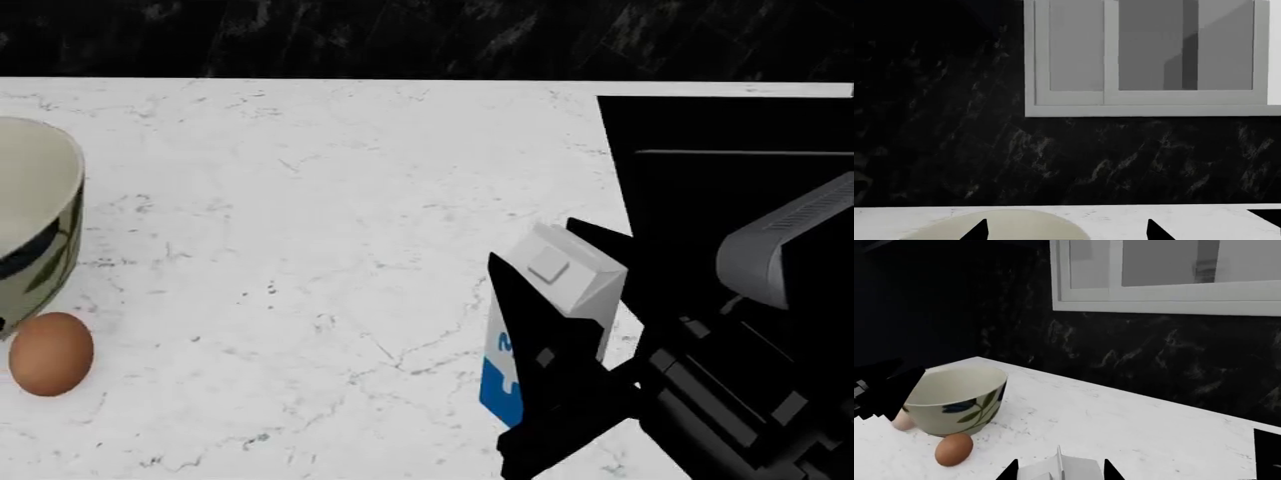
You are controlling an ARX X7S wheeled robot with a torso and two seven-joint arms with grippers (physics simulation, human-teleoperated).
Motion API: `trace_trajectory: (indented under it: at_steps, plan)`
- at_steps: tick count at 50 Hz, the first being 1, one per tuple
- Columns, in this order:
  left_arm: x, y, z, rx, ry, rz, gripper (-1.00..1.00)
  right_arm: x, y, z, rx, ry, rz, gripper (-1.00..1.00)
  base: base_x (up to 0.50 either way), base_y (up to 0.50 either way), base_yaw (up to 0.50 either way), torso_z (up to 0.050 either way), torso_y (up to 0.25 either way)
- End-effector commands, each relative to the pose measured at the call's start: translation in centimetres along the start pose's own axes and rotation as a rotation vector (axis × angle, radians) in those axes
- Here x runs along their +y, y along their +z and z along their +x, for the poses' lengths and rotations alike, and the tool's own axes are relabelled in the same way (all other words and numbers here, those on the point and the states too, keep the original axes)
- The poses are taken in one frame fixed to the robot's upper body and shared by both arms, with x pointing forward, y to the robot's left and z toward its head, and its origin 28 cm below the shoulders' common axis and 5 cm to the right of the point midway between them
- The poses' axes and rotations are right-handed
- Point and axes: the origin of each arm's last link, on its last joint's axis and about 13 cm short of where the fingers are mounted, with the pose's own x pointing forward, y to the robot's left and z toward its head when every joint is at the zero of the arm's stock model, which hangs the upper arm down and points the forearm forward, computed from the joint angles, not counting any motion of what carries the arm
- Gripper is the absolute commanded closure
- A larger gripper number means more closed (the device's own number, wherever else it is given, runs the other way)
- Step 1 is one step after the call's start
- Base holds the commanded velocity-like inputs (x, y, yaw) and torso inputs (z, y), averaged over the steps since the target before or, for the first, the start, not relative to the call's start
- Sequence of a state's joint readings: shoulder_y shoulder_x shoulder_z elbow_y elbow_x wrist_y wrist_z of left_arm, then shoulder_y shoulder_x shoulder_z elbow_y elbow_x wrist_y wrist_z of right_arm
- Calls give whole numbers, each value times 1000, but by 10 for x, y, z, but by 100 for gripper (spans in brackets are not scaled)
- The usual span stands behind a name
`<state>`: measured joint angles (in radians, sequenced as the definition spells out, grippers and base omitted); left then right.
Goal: Place the eggs and milk next to the bowl.
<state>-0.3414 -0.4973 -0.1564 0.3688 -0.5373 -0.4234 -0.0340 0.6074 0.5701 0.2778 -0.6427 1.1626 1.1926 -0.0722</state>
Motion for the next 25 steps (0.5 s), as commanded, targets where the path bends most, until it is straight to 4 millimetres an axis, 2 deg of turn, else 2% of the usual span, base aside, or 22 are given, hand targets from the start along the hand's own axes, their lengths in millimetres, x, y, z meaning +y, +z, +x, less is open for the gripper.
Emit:
trace_trajectory:
  at_steps: [1,25]
  plan:
    - [0,0,-2,0,-6,-10,-100,0,6,-3,-22,5,-19,100,-1,500,0,0,0]
    - [-1,0,-2,-2,-9,-8,-100,0,6,-5,-23,3,-19,100,-1,500,0,0,1]
